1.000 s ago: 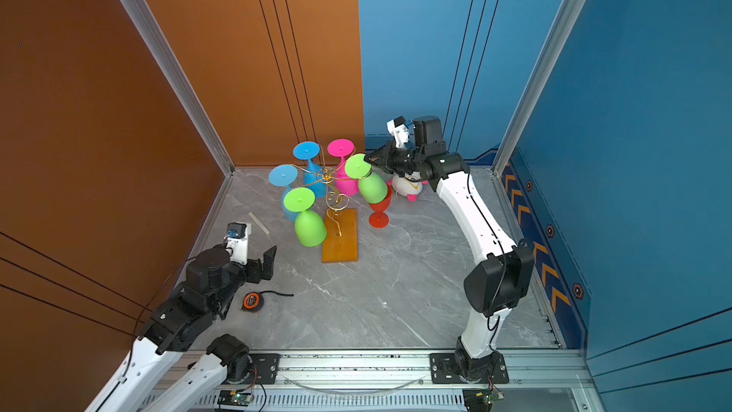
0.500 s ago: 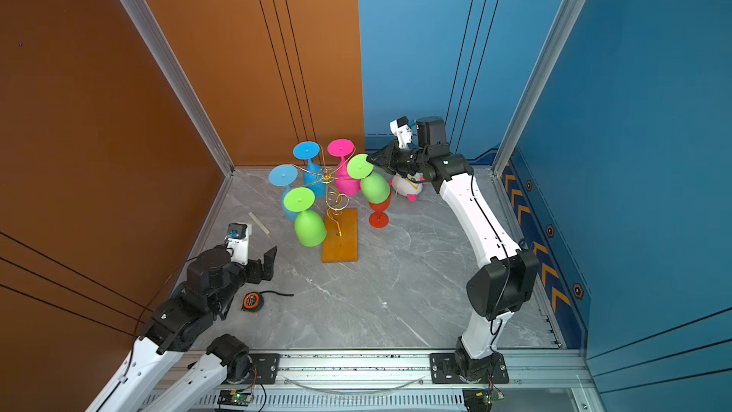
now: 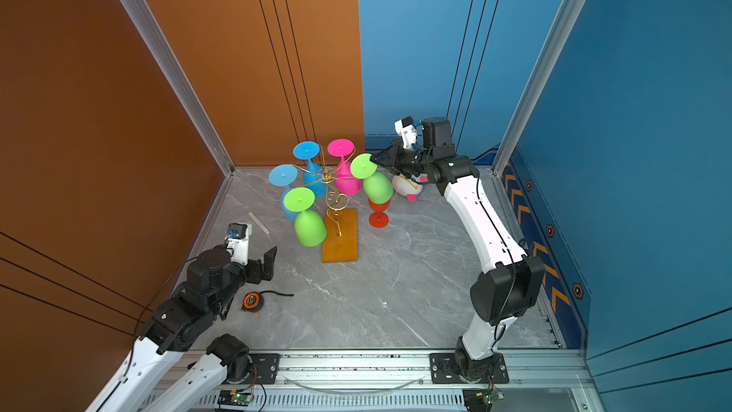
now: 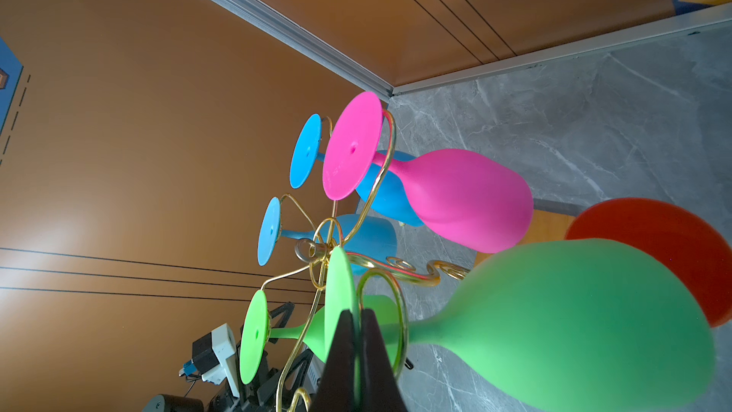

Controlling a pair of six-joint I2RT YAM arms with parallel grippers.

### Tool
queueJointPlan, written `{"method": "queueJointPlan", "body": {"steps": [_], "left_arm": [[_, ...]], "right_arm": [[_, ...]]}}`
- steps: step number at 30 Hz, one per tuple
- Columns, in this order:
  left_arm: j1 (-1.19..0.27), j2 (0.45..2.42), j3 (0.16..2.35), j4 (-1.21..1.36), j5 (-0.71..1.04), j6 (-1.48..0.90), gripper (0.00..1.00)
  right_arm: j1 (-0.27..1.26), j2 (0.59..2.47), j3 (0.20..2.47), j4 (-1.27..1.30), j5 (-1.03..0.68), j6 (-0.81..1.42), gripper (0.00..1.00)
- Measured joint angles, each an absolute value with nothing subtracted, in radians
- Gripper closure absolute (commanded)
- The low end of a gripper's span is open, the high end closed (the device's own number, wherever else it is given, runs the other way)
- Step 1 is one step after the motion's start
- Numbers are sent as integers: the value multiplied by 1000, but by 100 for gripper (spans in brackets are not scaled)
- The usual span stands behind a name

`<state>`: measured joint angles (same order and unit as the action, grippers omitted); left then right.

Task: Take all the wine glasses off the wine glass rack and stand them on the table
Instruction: 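Slide the green glass along its rack arm with the right gripper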

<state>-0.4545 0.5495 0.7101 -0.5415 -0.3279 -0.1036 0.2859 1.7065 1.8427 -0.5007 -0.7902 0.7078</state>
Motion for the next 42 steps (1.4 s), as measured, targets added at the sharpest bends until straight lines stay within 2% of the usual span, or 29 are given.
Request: {"method": "queueJointPlan", "body": {"steps": [31, 42], "left_arm": [[-451, 536, 707, -542, -328, -107, 2], [-451, 530, 707, -542, -328, -107, 2]], "right_arm": [[348, 1682, 1816, -437, -794, 752, 100], [361, 1734, 1821, -384, -793, 783, 100]]}}
